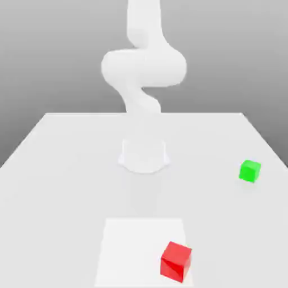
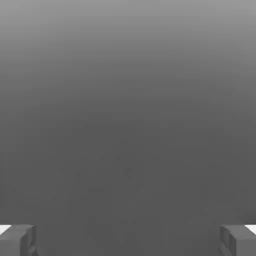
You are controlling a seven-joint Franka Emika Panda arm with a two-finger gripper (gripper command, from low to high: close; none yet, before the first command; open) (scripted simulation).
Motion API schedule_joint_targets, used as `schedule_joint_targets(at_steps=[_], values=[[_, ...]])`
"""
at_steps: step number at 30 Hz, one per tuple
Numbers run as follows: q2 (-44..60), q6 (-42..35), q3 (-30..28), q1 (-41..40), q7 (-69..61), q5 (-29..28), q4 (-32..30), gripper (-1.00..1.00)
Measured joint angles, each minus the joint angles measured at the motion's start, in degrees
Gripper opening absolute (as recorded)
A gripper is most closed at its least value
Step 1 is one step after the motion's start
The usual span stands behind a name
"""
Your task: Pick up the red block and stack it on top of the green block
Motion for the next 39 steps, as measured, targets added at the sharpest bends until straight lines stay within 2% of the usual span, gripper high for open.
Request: schedule_joint_targets(at_steps=[10, 16, 20, 26, 31, 32, 39], values=[[21.51, 7.52, -8.89, 12.65, -25.97, 8.46, -4.25, 0.0], [34.01, 12.08, -9.83, 16.11, -40.3, 12.0, -6.78, 0.0], [41.68, 15.48, -9.16, 17.48, -47.63, 11.31, -8.61, 0.0], [51.75, 21.53, -9.42, 17.85, -53.52, 4.92, -11.01, 0.0], [60.87, 28.89, -6.02, 15.29, -56.88, 8.29, -9.82, 0.0], [61.87, 29.7, -5.57, 14.92, -57.23, 8.73, -9.68, -1.0], [61.65, 29.41, -5.63, 14.97, -57.1, 8.56, -9.7, -1.0]])
